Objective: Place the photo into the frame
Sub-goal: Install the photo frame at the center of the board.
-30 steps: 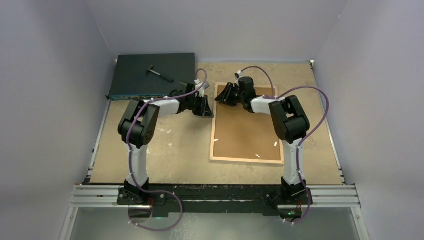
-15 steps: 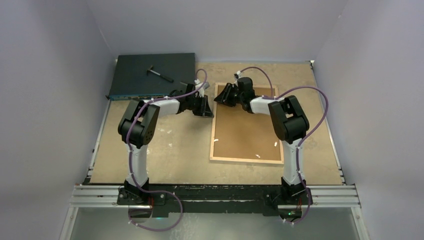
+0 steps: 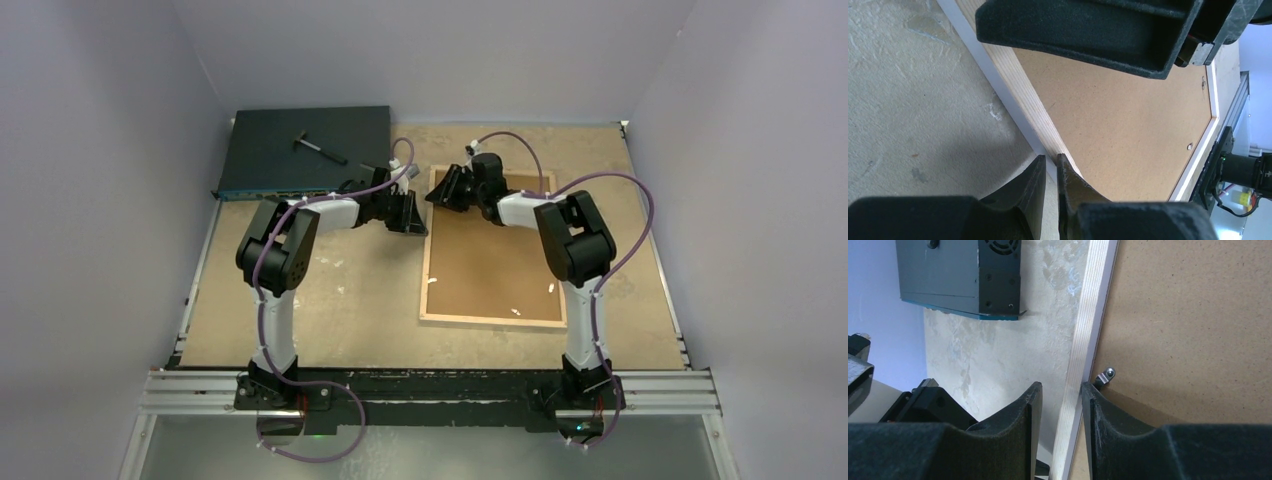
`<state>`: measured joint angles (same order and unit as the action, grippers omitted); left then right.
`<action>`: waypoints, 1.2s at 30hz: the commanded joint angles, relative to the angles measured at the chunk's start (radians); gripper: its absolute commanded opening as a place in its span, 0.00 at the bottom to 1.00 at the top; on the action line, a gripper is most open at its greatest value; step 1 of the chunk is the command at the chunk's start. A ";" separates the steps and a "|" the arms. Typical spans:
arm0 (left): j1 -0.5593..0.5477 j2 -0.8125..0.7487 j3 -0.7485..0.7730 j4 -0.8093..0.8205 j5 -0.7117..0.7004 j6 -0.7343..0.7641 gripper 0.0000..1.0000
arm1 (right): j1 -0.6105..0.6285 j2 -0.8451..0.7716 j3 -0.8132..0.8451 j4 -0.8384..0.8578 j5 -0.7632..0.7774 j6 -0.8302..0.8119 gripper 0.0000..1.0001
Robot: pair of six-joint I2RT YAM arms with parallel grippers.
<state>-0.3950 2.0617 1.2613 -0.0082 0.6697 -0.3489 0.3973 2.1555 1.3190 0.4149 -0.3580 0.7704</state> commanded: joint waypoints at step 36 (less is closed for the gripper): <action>0.036 -0.117 -0.072 -0.007 0.108 0.037 0.18 | 0.079 -0.112 0.041 -0.226 0.206 -0.057 0.51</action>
<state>-0.3161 1.9339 1.2034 -0.0891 0.7921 -0.2745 0.4870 2.0491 1.3525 0.1547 -0.1085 0.6682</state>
